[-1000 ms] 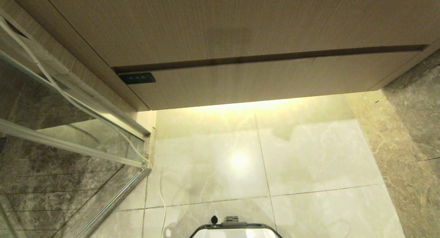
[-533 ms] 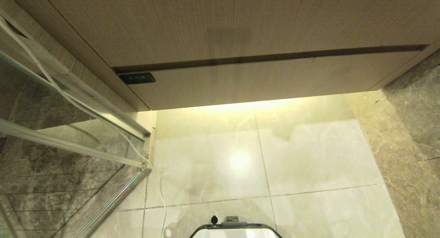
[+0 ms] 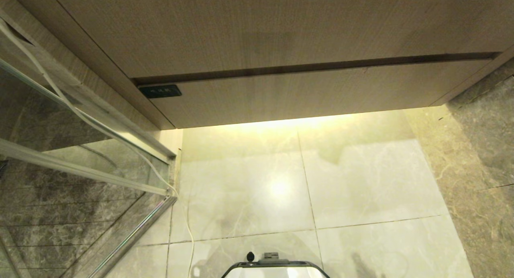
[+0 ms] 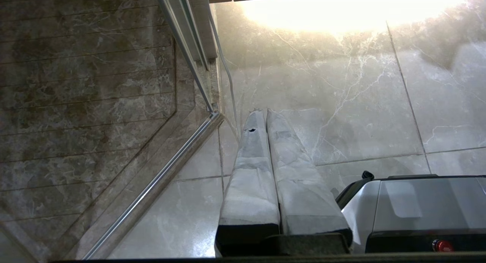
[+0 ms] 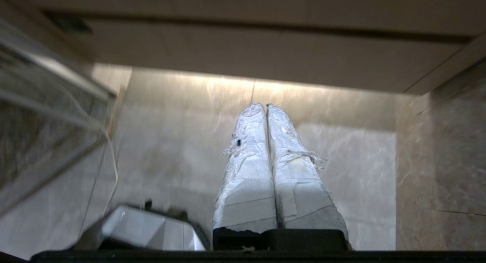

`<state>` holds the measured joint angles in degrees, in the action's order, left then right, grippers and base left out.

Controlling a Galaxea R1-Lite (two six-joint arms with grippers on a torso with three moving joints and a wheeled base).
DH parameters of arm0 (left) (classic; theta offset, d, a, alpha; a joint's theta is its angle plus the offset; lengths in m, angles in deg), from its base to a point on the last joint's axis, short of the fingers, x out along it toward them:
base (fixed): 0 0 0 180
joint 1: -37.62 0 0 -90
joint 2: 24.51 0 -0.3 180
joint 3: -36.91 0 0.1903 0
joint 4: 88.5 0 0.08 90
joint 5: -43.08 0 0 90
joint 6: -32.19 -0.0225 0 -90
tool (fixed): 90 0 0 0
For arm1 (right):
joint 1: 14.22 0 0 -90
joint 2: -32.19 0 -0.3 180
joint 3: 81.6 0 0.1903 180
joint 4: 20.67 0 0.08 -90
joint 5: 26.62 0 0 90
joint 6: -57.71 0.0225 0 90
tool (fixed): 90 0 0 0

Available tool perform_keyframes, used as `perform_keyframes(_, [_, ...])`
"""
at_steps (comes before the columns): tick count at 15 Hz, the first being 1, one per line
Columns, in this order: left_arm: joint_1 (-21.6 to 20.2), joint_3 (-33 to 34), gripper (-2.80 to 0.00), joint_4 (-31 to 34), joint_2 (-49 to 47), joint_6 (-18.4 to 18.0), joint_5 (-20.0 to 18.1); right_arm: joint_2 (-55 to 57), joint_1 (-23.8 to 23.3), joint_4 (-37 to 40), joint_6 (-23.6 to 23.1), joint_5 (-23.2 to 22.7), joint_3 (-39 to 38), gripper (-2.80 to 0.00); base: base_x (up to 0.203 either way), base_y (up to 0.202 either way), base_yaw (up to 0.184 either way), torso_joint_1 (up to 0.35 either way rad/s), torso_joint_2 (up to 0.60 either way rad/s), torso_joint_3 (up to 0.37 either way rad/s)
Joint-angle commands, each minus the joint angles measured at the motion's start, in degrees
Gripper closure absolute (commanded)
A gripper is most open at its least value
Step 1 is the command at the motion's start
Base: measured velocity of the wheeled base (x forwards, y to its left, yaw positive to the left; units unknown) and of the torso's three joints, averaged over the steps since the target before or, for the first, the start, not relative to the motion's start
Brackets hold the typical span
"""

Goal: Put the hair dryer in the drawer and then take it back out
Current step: Pull open the drawer

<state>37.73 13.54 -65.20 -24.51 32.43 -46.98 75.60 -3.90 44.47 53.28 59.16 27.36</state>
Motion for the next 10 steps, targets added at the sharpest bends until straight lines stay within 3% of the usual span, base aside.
perform_keyframes(1, [-0.02,0.02,0.00,-0.02,0.00,0.02,-0.03,18.48,1.24,1.81,-1.76,-0.64,4.75,0.00,0.000,0.000,0.000,0.000,0.00,0.000])
perform_keyframes(4, [-0.02,0.00,0.00,-0.02,0.00,0.10,-0.03,31.74,1.75,2.43,-4.93,-1.28,8.39,0.00,0.000,0.000,0.000,0.000,0.00,0.000])
perform_keyframes(5, [-0.02,0.00,0.00,-0.02,0.00,0.02,-0.03,35.46,1.80,1.83,-6.31,-1.87,9.21,-2.80,0.000,0.000,0.000,0.000,0.00,0.000])
perform_keyframes(7, [-0.02,0.00,0.00,-0.02,0.00,0.02,0.03,42.05,1.94,-0.77,-12.29,-5.11,9.71,-2.80,0.000,0.000,0.000,0.000,0.00,0.000])
perform_keyframes(10, [-0.02,0.09,0.00,-0.02,0.00,0.02,-0.03,47.23,1.85,-9.59,-27.20,-6.37,7.01,-2.80,0.000,0.000,0.000,0.000,0.00,0.000])
